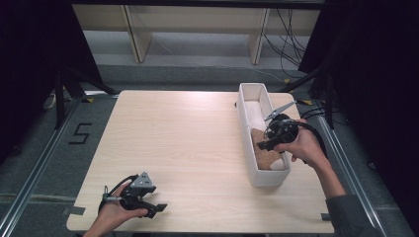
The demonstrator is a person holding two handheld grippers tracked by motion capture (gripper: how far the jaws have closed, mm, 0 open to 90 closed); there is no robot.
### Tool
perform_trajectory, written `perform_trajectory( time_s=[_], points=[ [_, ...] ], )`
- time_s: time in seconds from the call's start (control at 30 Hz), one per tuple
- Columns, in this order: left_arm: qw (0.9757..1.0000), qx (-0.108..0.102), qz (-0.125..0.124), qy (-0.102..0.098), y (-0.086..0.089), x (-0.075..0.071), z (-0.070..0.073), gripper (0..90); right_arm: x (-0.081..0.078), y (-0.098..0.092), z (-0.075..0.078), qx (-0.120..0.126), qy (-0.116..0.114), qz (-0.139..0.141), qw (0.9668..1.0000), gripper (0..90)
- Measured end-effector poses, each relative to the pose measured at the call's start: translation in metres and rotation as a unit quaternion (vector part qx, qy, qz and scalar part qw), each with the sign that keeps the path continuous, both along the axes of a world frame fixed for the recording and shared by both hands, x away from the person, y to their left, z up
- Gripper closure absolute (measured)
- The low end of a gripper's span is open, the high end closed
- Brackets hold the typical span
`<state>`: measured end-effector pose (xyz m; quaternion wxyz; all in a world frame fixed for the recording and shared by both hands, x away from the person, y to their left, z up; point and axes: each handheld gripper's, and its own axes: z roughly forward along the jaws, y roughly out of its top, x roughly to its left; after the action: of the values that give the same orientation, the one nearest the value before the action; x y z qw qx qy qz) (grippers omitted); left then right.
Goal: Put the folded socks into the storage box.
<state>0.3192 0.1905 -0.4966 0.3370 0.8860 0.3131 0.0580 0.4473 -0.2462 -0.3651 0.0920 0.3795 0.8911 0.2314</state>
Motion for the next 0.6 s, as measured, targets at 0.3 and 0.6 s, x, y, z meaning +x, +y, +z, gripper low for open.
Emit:
perform_trajectory(
  time_s=[0.3, 0.6],
  points=[
    [1.0, -0.002, 0.002, 0.002, 0.0, 0.0, -0.001, 23.3, -0.017, -0.004, 0.006, 0.062, -0.015, -0.015, 0.9978, 36.2],
    [1.0, 0.0, 0.005, 0.005, 0.001, 0.001, -0.002, 23.2, -0.041, -0.006, 0.002, 0.113, -0.054, -0.035, 0.9915, 29.6]
  ],
)
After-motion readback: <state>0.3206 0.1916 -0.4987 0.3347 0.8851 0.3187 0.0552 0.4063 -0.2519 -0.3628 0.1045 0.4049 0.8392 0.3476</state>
